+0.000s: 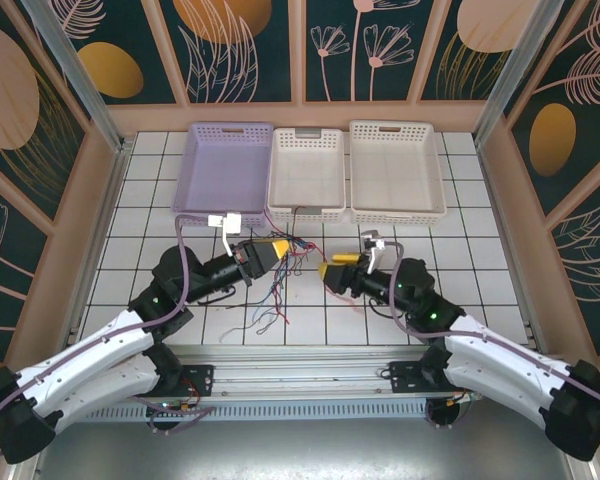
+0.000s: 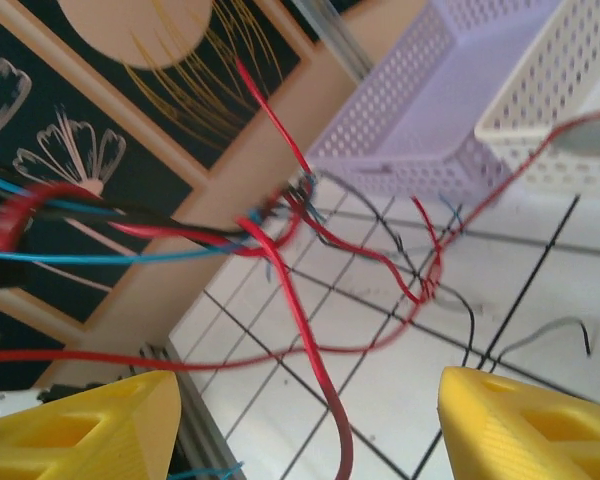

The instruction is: Untangle the cables

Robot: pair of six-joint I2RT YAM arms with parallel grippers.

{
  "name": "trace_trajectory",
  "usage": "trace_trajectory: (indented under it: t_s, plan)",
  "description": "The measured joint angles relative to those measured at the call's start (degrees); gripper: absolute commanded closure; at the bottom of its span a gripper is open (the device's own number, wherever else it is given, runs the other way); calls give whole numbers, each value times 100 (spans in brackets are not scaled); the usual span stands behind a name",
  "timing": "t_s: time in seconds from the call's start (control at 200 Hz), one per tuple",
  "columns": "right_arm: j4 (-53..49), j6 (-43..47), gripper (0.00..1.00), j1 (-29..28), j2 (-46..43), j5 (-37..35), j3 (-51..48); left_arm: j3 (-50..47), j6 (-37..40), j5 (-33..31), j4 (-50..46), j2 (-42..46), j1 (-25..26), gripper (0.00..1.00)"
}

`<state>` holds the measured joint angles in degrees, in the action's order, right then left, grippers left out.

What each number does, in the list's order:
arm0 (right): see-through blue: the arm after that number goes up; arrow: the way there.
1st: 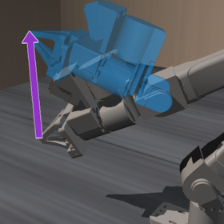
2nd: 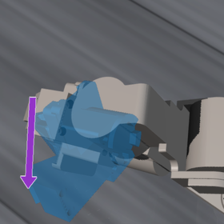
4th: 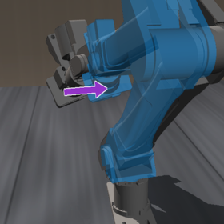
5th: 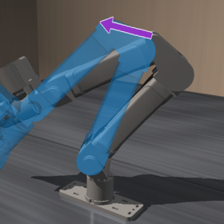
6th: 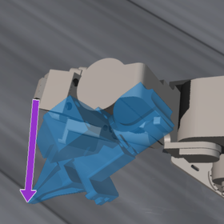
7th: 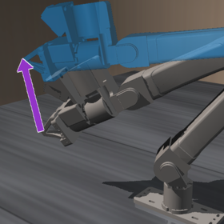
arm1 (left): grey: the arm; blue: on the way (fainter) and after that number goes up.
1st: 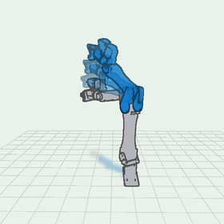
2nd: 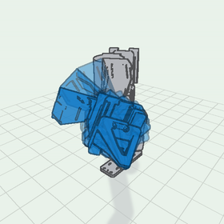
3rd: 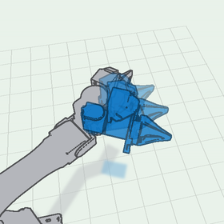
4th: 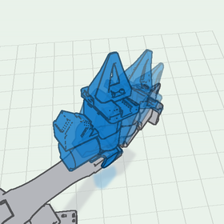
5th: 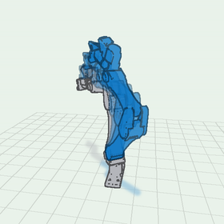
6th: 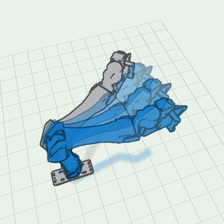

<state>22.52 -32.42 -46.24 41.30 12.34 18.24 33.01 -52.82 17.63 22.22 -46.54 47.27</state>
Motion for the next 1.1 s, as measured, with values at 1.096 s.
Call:
trace_trajectory:
  t_s: [1.096]
  plan:
    - [-721,81,27,-229,-1794,433,219,538,-1244,-463,-98,-225,0,100]
